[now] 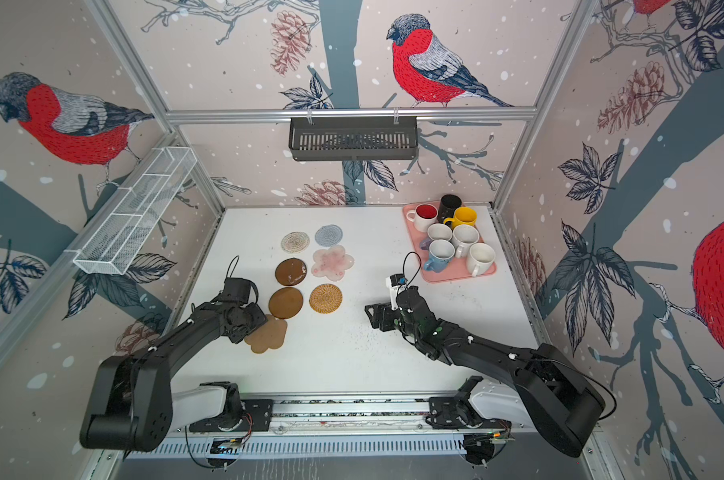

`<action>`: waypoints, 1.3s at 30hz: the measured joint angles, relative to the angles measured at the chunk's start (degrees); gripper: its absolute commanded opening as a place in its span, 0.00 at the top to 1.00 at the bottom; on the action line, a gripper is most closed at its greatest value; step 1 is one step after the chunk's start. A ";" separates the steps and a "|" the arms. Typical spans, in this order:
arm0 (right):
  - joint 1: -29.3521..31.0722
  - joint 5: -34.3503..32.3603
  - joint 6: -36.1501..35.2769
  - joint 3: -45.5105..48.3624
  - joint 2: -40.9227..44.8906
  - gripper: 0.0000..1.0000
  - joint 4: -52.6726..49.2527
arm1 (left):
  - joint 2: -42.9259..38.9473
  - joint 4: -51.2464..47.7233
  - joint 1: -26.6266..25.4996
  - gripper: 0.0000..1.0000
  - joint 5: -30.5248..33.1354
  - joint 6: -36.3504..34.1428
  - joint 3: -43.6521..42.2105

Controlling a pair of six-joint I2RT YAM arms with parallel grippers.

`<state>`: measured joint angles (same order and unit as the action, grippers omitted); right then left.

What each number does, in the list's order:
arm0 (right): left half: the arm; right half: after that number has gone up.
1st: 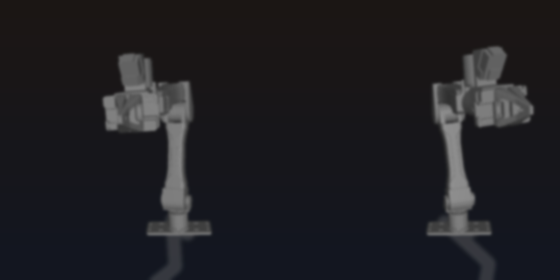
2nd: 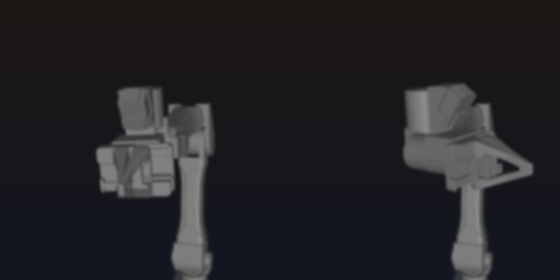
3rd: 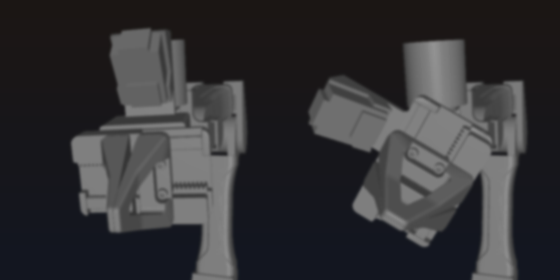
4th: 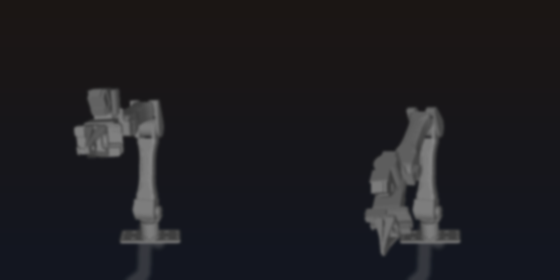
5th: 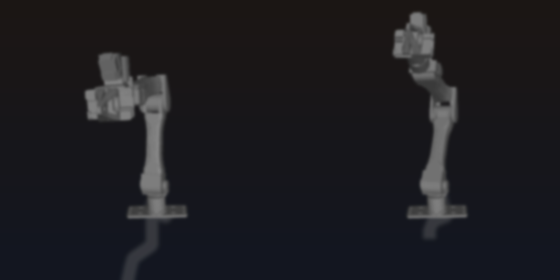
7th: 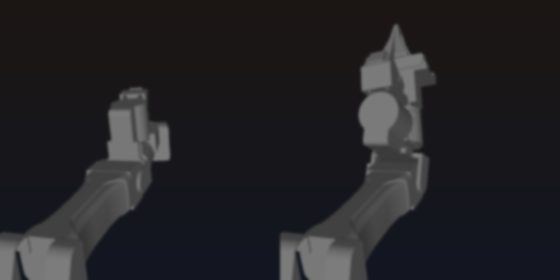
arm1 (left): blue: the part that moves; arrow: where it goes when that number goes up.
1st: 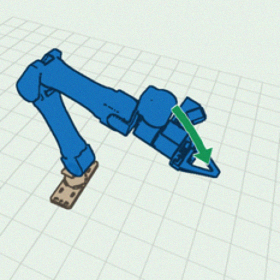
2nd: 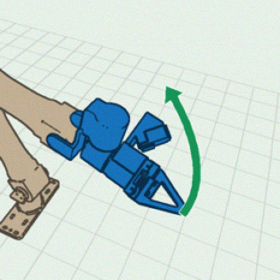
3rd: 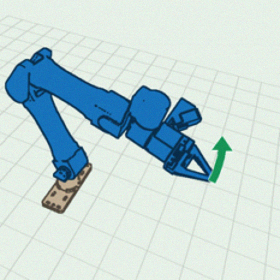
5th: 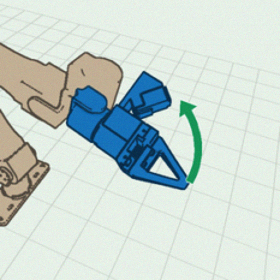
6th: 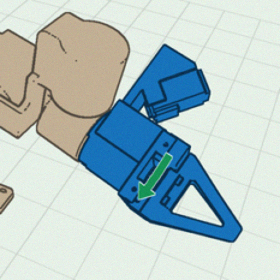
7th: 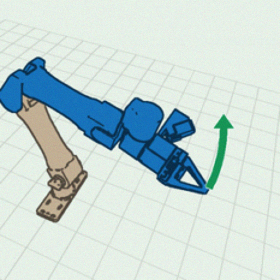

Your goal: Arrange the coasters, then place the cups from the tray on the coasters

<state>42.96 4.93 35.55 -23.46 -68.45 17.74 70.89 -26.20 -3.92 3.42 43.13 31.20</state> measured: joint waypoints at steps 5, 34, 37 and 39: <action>0.02 0.00 0.00 -0.04 -0.11 0.24 -0.13 | -3.13 0.04 -2.03 0.39 -0.35 0.59 -0.92; 0.48 -0.87 -1.07 -0.35 -1.84 0.24 -0.37 | -12.90 -0.50 -10.58 0.34 -0.37 7.58 -4.94; 0.48 -1.09 -1.09 -0.35 -2.03 0.24 -0.42 | -12.92 -1.86 -10.58 0.29 -0.35 6.56 -1.07; 0.48 -1.36 -1.11 -0.35 -1.81 0.24 -0.42 | -12.96 -3.17 -10.64 0.26 -0.37 5.44 2.25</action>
<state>43.44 3.57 34.44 -23.81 -70.26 17.32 57.93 -29.36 -14.57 3.05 48.58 33.45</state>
